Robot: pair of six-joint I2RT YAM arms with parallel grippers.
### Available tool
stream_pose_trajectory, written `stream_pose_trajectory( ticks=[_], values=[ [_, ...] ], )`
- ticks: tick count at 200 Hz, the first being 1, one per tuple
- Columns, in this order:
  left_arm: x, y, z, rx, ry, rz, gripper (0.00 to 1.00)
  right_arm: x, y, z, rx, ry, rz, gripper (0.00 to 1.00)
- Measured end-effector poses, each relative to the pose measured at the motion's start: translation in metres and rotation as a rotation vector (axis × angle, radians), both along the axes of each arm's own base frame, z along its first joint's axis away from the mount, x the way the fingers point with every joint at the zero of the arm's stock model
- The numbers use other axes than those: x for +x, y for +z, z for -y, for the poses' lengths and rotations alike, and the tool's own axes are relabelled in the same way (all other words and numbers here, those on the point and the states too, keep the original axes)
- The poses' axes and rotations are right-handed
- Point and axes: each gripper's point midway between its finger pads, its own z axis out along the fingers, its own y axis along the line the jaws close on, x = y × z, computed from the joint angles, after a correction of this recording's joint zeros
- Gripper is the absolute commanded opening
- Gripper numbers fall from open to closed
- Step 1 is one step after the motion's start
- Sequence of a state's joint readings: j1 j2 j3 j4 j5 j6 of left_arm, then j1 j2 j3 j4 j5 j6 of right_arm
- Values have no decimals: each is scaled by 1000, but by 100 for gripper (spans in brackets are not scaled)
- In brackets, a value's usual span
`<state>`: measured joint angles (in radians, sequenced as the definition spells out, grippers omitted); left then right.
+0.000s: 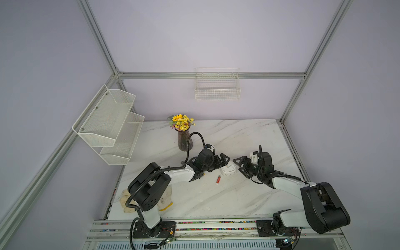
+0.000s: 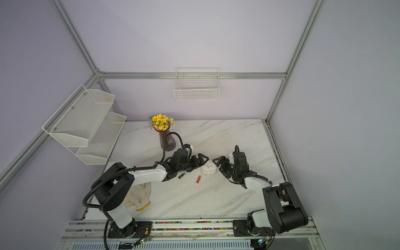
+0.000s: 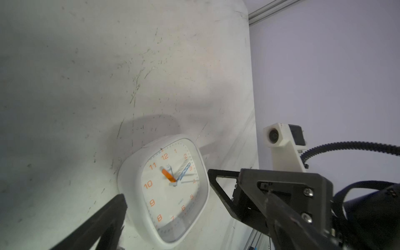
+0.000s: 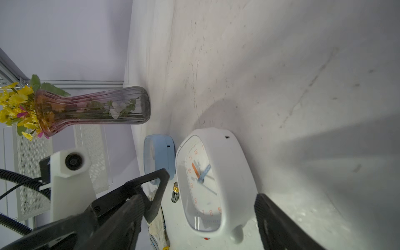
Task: Insert the battery into the alarm
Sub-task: Adjust the alarm at the center of the board.
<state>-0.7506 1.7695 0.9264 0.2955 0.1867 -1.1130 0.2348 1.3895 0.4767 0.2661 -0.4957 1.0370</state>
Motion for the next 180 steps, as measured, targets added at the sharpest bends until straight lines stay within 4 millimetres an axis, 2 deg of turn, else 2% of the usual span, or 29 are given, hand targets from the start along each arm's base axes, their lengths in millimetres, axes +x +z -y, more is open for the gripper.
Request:
stream_pose_trajectory(
  ticks=[39, 62, 103, 140, 180],
  values=[
    [-3, -31, 6, 20, 14, -79, 87, -9, -28, 2, -3, -33, -89, 78],
    [-1, -41, 5, 35, 30, -95, 83, -8, -29, 3, 7, -52, -89, 77],
    [2, -46, 5, 30, 49, -103, 72, -10, -32, -1, 39, -73, -96, 72],
    [2, -48, 5, 26, 53, -103, 68, -9, -34, -7, 65, -84, -104, 66],
    [1, -51, 3, 29, 56, -102, 64, -7, -34, -15, 106, -95, -109, 65]
  ],
)
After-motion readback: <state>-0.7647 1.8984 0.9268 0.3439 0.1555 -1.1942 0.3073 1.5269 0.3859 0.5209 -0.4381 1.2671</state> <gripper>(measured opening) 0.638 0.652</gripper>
